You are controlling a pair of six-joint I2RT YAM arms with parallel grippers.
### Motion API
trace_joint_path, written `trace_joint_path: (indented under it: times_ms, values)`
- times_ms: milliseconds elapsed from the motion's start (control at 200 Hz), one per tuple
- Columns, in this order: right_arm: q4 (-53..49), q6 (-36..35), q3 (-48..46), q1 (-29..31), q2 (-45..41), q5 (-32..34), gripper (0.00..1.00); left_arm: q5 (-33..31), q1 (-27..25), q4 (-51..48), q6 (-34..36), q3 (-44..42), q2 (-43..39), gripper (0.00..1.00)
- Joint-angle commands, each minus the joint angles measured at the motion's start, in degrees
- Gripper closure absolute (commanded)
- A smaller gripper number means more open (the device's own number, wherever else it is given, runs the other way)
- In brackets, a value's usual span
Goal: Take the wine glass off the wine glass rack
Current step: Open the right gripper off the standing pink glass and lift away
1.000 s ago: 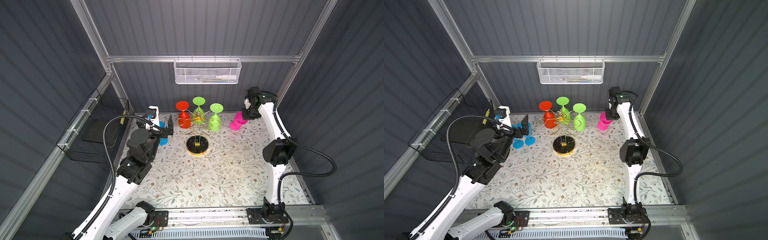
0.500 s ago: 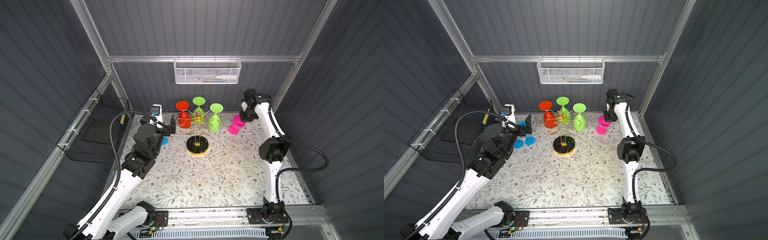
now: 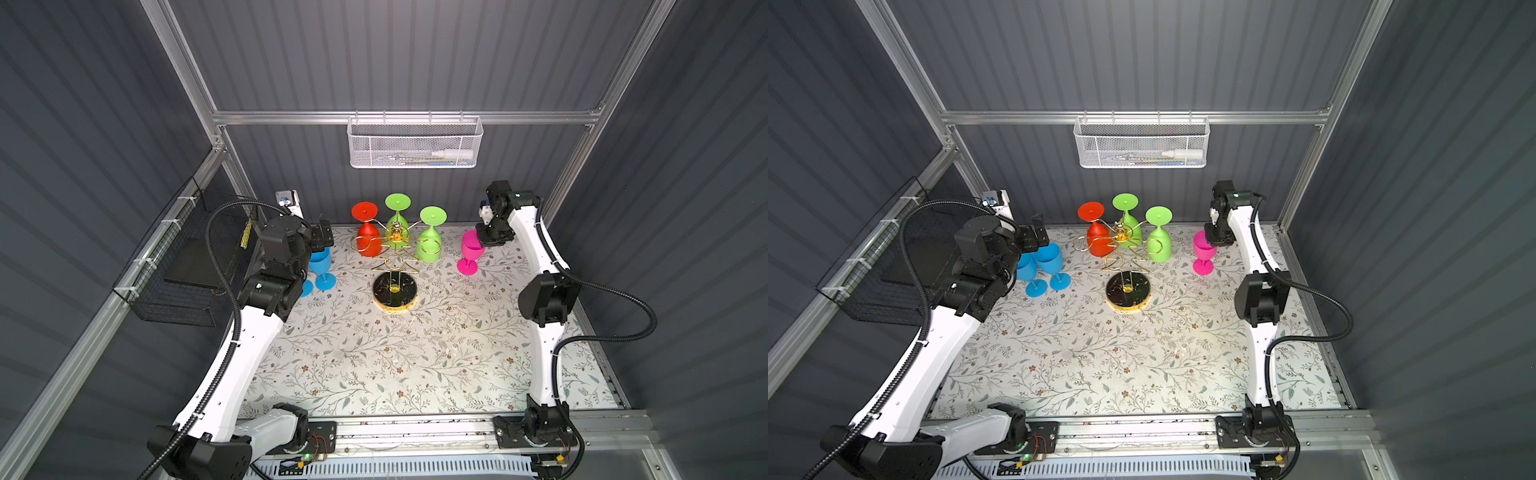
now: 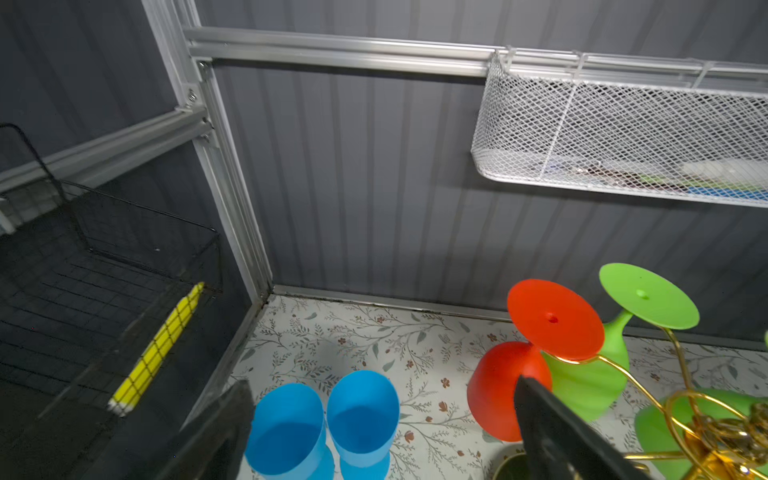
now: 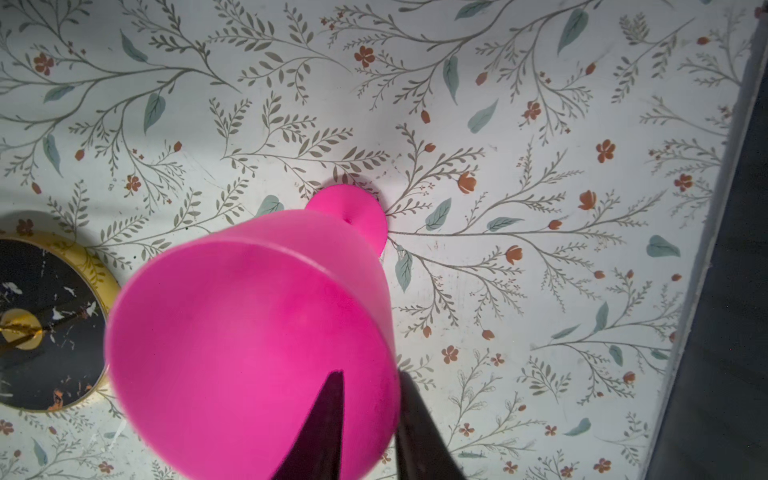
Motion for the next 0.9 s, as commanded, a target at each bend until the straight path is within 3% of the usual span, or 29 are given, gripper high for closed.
trace_joint_path:
  times_ms: [0, 190, 310, 410, 625, 895]
  values:
    - [2.32, 1.06, -1.28, -1.06, -4.64, -4.42, 0.68, 10.01, 0.83, -3.68, -3.44, 6.37, 2.93, 0.04]
    - [8.9, 3.92, -7.37, -3.69, -11.77, -11.13, 0.56, 24.9, 7.63, -5.99, -9.95, 9.68, 7.51, 0.11]
    - [19.1, 6.64, -18.68, -5.6, -20.09, -13.94, 0.49, 35.49, 12.58, -3.52, -14.19, 8.86, 9.14, 0.15]
    - [29.81, 10.49, -30.58, -7.61, -28.51, -20.46, 0.44, 42.41, 14.17, -2.93, -15.32, 9.63, 11.29, 0.16]
    - [55.59, 18.07, -60.14, -8.08, -48.43, -31.1, 0.34, 51.21, 15.06, -3.35, -16.65, 12.21, 16.48, 0.22]
    - [61.98, 19.96, -77.81, -6.97, -64.1, -35.97, 0.29, 58.16, 15.25, -2.08, -18.74, 15.12, 22.55, 0.3]
